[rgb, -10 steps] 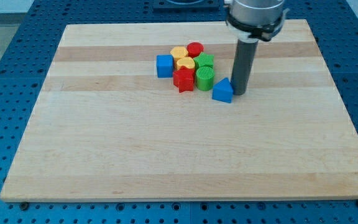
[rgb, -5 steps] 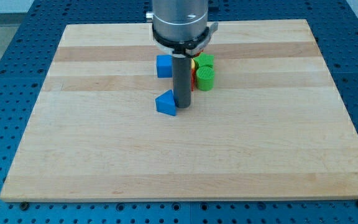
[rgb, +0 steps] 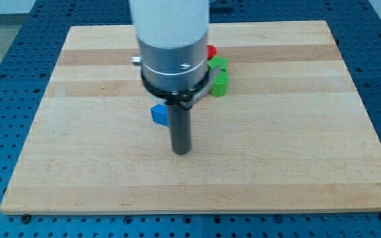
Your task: Place blue triangle below the blue cube
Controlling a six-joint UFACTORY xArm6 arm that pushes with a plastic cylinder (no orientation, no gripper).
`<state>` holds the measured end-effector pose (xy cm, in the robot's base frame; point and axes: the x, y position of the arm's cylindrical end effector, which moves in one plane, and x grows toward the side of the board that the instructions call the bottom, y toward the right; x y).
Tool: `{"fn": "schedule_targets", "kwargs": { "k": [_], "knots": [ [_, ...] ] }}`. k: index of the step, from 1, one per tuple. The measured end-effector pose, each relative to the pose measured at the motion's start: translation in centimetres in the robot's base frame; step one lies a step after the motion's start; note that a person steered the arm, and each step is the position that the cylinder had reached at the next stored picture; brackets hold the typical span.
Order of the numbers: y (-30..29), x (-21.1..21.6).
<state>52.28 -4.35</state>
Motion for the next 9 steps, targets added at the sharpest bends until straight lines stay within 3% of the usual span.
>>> {"fn": "schedule_targets", "kwargs": {
  "k": [6,9],
  "knots": [
    [-2.8,-7.9],
    [-2.8,-8.9]
  ]
}}
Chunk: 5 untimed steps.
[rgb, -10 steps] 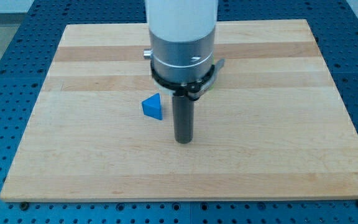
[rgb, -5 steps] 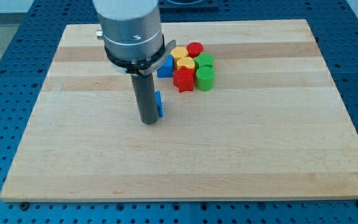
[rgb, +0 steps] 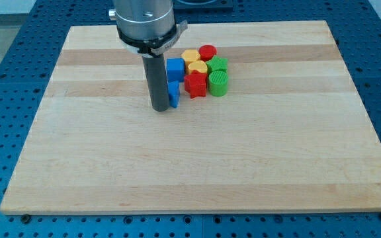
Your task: Place blue triangle below the blue cube
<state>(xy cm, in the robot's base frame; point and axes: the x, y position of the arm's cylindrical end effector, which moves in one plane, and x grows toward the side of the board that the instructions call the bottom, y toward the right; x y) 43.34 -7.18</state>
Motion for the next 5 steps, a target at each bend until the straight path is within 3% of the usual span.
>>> {"fn": "schedule_targets", "kwargs": {
  "k": [5],
  "knots": [
    [1.4,-0.4]
  ]
}}
